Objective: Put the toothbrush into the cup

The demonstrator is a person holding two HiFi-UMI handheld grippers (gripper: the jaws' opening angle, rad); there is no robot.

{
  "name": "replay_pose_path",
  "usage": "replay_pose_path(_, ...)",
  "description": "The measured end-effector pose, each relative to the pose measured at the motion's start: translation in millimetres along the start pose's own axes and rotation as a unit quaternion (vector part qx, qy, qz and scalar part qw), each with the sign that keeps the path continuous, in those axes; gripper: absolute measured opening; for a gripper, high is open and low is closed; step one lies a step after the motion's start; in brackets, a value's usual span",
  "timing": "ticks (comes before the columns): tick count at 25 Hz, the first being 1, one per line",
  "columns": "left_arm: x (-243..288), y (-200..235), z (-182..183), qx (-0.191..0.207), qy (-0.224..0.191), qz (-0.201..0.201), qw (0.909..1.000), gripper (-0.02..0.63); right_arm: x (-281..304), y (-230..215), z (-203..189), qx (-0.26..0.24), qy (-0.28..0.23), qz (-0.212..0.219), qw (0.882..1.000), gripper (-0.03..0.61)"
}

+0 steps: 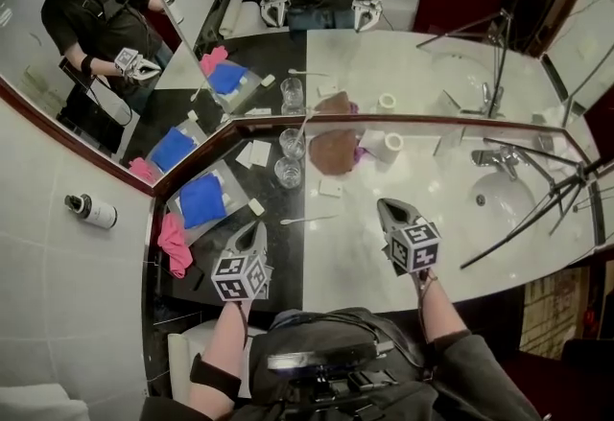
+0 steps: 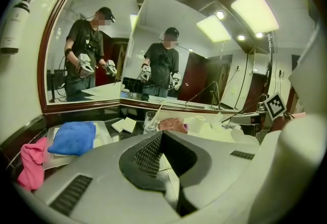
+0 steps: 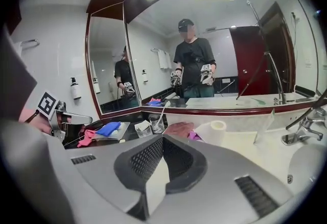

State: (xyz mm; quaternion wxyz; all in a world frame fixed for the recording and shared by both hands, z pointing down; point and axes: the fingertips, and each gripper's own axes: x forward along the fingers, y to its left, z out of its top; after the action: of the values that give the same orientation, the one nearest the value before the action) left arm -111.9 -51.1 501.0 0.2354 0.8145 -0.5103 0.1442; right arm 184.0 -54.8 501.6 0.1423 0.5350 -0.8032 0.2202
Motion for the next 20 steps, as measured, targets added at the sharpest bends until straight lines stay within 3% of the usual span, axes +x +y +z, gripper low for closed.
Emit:
replay_pose_path(4,-5,-7,3,0.013,-0.009,-0.014,0.9998,0.0,-3,-7,-9,0.01,-0.001,-0.005,1.0,0.02)
replay_pose_path(13,-12,1,13,0.004,-0.012,0.003,0.9999,0.002,20,-2,-9,0.036,-0.008,-0.003,0.999,0.021)
replay_pose_path(20,-18,12,18,0.021,-0.009,0.014,0.9996,0.002,74,8,5,0.101,-0.023,0.005,0.995,0.043)
